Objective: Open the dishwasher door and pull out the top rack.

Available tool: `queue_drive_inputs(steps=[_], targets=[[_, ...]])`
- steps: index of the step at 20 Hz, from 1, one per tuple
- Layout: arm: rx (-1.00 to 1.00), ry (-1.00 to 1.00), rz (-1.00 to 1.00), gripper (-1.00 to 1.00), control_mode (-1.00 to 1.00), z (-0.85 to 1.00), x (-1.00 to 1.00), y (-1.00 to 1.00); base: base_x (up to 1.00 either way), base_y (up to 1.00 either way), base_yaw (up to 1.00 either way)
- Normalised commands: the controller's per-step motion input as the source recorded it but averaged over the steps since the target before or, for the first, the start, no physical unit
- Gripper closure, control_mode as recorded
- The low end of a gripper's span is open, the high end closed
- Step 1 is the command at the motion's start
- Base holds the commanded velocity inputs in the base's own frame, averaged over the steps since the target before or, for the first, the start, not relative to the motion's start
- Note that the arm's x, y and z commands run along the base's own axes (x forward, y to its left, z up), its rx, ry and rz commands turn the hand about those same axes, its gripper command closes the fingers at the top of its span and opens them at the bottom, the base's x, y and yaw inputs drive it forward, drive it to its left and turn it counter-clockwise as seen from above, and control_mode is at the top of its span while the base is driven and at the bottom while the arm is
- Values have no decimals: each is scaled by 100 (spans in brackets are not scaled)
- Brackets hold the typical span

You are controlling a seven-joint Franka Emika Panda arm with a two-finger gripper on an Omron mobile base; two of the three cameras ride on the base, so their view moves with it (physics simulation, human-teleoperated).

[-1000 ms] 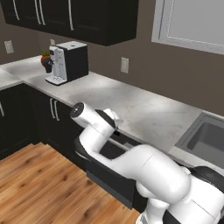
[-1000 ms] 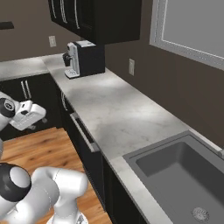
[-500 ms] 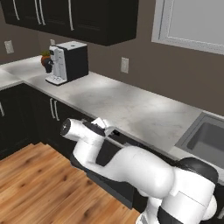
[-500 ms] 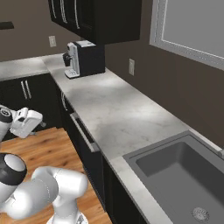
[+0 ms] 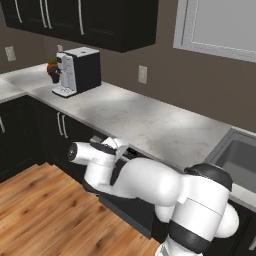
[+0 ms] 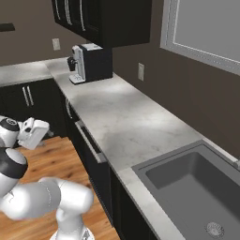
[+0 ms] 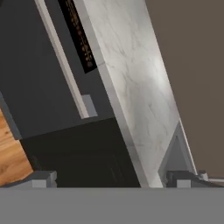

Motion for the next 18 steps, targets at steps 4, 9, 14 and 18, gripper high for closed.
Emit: queue_drive_inputs(steps=[4, 9, 14, 18], targets=[[-8, 0, 0, -100, -100, -32, 31, 0, 0, 0, 0], [-7, 0, 0, -100, -100, -25, 36, 0, 0, 0, 0], [-6, 0, 0, -100, -100, -24, 30, 0, 0, 0, 0], [-7, 0, 0, -100, -100, -29, 19, 0, 0, 0, 0]])
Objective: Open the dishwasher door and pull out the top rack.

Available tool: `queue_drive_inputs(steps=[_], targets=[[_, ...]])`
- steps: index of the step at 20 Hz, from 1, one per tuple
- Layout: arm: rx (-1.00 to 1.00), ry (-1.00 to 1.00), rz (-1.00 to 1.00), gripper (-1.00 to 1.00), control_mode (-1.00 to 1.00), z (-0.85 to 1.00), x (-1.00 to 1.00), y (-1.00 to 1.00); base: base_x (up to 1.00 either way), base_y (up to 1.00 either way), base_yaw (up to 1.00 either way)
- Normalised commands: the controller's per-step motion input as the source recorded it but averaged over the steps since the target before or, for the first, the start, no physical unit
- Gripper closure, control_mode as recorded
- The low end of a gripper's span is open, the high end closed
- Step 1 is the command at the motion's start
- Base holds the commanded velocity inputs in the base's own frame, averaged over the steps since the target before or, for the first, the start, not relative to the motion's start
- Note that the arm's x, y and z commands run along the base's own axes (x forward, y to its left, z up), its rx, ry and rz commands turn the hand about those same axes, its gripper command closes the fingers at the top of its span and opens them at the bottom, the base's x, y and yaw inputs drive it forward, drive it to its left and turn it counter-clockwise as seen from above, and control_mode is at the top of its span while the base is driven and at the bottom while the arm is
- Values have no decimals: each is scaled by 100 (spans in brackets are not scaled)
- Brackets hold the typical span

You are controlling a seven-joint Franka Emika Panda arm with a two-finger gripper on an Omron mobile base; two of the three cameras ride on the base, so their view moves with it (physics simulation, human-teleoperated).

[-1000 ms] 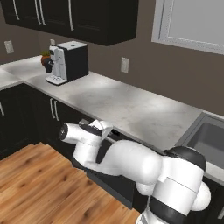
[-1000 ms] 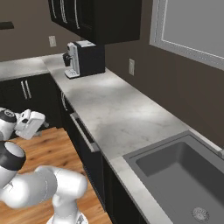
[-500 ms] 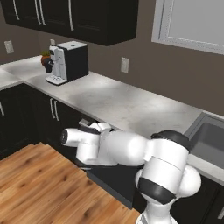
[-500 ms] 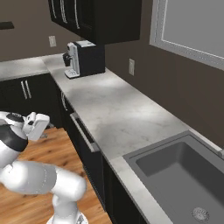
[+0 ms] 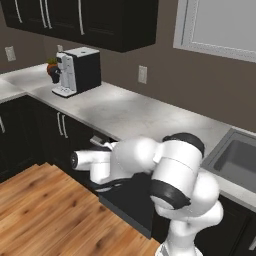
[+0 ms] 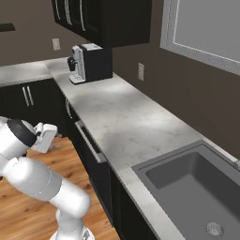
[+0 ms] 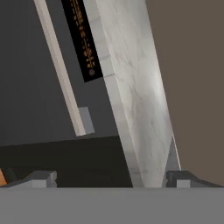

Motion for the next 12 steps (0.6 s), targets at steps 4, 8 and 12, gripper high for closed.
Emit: queue_drive_inputs(steps=[4, 8, 12], targets=[[-7, 0, 0, -100, -100, -28, 17, 0, 0, 0, 0], [-6, 0, -1, -100, -100, -25, 20, 0, 0, 0, 0], [-4, 0, -2, -100, -100, -20, 25, -1, 0, 0, 0]])
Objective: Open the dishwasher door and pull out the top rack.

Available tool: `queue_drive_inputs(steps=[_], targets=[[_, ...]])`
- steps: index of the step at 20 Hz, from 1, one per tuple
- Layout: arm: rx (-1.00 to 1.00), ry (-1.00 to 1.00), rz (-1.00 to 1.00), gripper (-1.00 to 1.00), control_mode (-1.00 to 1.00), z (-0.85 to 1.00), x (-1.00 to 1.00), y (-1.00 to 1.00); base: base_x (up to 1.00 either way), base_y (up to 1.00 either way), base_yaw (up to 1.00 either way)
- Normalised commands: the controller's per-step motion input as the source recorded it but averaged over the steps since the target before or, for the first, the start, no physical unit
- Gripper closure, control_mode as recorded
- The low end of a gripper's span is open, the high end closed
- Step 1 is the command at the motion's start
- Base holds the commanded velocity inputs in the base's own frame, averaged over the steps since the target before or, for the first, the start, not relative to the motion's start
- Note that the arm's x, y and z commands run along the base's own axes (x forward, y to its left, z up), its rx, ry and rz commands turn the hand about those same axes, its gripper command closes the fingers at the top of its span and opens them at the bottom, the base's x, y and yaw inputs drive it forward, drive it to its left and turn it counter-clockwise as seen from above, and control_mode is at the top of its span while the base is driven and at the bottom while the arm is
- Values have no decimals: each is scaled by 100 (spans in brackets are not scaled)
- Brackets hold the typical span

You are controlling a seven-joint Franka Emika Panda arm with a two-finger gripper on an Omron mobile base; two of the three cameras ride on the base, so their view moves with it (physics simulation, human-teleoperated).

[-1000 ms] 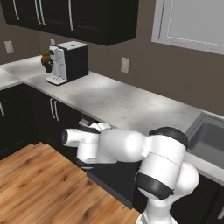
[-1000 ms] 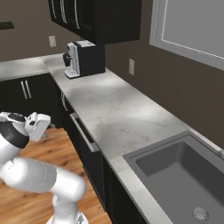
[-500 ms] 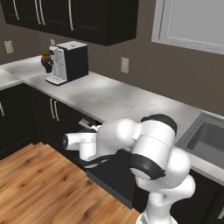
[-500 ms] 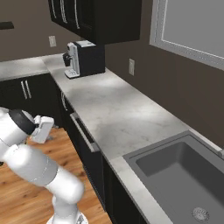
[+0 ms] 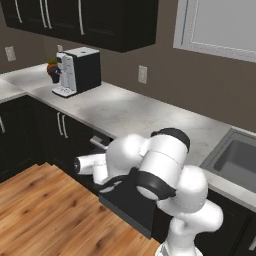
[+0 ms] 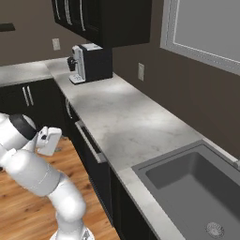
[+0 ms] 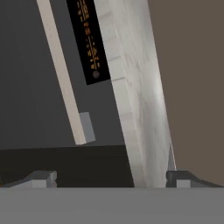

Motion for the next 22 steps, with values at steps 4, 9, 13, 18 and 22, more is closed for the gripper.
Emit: queue_drive_inputs(steps=[4, 9, 13, 18, 22], targets=[[-3, 0, -2, -100, -100, -20, 30, -3, 0, 0, 0], [-4, 0, -3, -100, -100, -23, 36, -2, 0, 0, 0], [-4, 0, -2, -100, -100, -24, 30, -5, 0, 0, 0], [-2, 0, -1, -100, -100, -24, 21, -5, 0, 0, 0], [0, 0, 0, -100, -100, -23, 27, -16, 0, 0, 0]])
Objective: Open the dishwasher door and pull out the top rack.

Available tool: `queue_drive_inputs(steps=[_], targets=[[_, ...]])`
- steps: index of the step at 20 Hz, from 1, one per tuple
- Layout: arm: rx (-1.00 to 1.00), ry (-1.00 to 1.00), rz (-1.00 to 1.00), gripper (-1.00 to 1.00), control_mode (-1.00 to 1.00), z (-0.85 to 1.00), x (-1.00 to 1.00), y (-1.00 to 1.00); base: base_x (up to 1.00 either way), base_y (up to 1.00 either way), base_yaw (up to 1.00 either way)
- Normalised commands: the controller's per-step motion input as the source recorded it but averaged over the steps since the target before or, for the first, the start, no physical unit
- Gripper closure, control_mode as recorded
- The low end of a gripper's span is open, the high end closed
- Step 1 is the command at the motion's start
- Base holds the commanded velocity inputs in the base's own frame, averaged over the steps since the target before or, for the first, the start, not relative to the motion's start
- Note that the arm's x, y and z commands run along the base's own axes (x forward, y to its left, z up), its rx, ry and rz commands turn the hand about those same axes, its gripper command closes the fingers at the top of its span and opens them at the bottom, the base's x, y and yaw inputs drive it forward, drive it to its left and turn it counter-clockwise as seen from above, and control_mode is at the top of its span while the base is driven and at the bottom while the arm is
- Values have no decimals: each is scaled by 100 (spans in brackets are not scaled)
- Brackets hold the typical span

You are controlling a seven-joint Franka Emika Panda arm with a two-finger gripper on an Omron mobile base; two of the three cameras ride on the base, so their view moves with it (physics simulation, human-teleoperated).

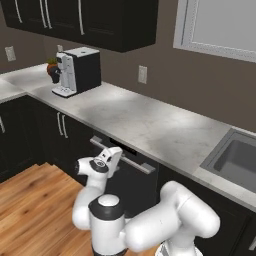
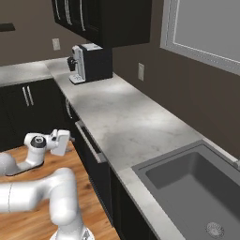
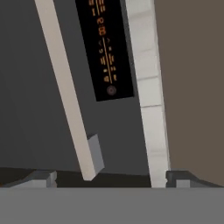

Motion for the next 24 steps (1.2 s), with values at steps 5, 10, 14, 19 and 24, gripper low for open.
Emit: queue_drive_inputs(steps=[5, 10, 14, 19, 24], targets=[[0, 0, 0, -100, -100, -25, 26, -22, 0, 0, 0], [0, 0, 0, -100, -100, -31, 28, -14, 0, 0, 0], [0, 0, 0, -100, -100, -31, 24, -9, 0, 0, 0], [0, 0, 0, -100, -100, -34, 26, -8, 0, 0, 0], [0, 0, 0, -100, -100, -28, 30, -11, 0, 0, 0]])
